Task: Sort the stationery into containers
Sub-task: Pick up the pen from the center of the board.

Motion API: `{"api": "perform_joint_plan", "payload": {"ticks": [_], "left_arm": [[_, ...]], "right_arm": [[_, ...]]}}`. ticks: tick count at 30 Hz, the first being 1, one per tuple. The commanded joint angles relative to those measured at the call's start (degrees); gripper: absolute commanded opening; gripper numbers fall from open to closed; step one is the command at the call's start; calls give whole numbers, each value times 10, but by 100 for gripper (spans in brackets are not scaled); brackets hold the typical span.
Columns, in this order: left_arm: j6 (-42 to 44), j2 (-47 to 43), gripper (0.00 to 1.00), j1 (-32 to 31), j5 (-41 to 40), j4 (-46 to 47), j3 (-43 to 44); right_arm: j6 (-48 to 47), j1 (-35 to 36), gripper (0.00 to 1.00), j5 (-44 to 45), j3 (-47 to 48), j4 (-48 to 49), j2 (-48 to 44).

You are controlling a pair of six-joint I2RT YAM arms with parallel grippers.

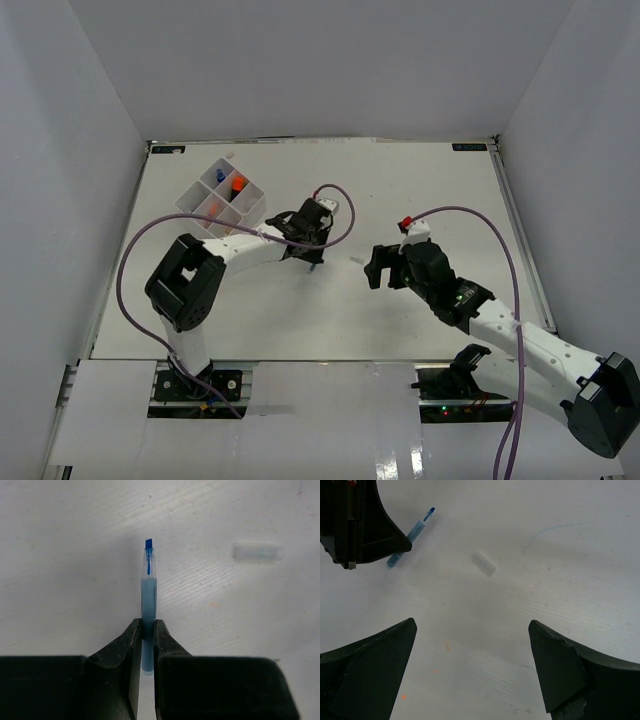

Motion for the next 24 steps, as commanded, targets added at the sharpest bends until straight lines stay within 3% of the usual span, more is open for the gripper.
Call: {"api": "perform_joint_plan", "payload": {"ticks": [1,8,12,24], "left_arm": [[21,-96,0,11,2,38,-19],[37,-233,0,17,53,137,-85],[63,-315,0,19,124,196,-130],[91,-423,0,20,223,305,-225]], "right_arm": [[-18,-3,100,-45,52,51,13],[-21,-3,93,-115,95,124,43],[-22,-3,91,-151,125,162,57],[-13,-3,75,-207,170,233,87]]}}
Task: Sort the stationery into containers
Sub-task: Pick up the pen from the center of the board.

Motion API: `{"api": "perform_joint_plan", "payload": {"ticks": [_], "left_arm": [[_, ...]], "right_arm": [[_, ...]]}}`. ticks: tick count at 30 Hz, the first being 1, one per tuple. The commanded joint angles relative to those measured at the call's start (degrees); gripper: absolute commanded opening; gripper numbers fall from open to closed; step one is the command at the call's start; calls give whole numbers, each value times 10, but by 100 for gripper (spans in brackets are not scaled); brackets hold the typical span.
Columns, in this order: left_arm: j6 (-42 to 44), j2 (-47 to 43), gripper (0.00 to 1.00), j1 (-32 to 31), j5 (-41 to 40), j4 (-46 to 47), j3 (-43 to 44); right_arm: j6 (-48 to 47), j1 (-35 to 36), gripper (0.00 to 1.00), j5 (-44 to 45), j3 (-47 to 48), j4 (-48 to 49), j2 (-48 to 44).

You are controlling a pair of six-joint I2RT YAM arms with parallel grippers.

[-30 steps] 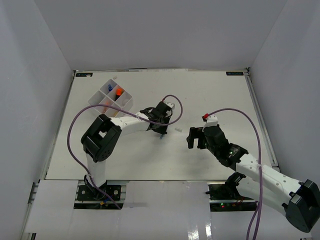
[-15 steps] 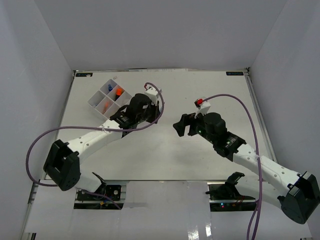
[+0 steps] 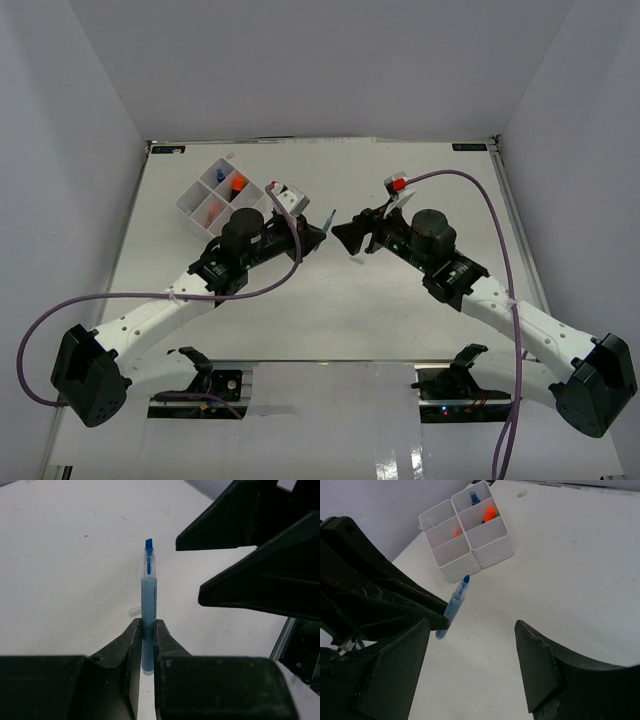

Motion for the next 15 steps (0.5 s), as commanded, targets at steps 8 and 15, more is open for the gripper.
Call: {"api": "perform_joint_plan", "payload": {"ticks": [8,15], "left_arm": [[14,-27,0,3,71,57,-12],[14,-40,0,3,81,75,-25]], "right_arm": [[10,-2,68,-64,47,63,34],[12,-3,49,-75,54,69,46]]}}
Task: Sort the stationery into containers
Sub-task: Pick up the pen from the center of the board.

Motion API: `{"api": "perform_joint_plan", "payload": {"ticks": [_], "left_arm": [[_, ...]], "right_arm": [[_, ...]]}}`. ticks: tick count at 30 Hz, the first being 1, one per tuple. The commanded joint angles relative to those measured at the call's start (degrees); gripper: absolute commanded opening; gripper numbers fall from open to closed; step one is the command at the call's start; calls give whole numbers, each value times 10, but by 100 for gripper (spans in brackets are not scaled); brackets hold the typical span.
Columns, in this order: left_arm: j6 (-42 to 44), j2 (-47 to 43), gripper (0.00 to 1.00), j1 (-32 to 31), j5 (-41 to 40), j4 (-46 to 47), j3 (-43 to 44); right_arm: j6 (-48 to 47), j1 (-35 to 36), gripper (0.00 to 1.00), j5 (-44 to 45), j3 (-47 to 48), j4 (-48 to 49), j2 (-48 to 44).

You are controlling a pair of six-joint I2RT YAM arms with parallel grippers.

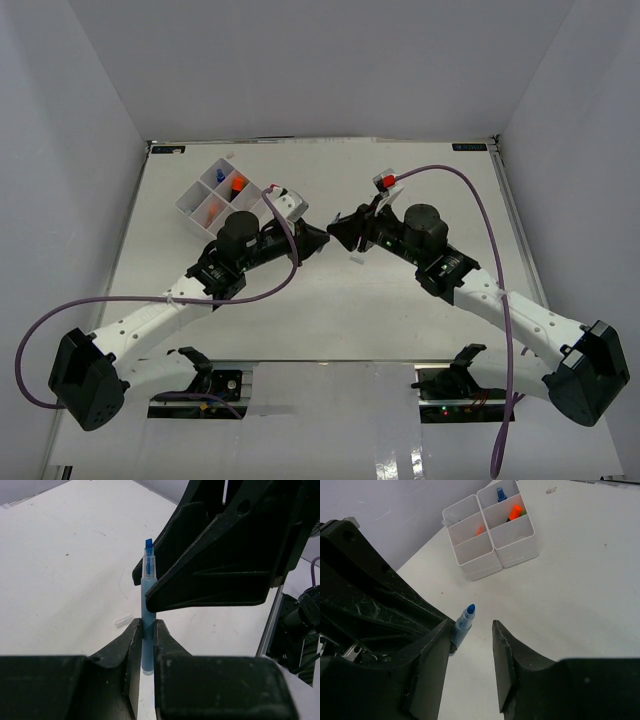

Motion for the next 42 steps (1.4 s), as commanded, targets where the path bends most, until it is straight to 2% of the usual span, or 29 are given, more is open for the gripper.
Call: {"api": "perform_joint_plan", "payload": {"ticks": [1,3,6,9,11,16,19,24,32,38,42], "left_arm": [[7,-26,0,3,19,25,-6],[8,-27,0,4,21,25,-7],[10,-28,0,3,20,26,-9],[10,-35,1,3,20,29,-12],[10,-42,9,3,19,34,-19],[10,-49,29,3,25,43,-24],[10,-50,35,3,39,46,-24],[14,-45,51,4,68,51,-24],[23,-19,52,3,95,43,-13],[28,0,46,3,101,33,-5],[25,-4,39,3,101,44,-11]], "right_arm": [[1,-3,43,-15,30,38,-1],[2,-3,37,-21,30,39,-1],[2,-3,21,-25,33,37,-3],[1,-3,15,-23,36,31,-7],[-2,-3,9,-23,37,28,-12],[-10,-3,8,-27,41,25,-26],[-12,-3,8,-31,44,23,-31],[-13,-2,8,-41,45,25,-36],[-4,-3,8,-81,49,38,-30],[3,-3,8,-94,44,51,-32],[2,-3,8,-96,39,53,-33]]}}
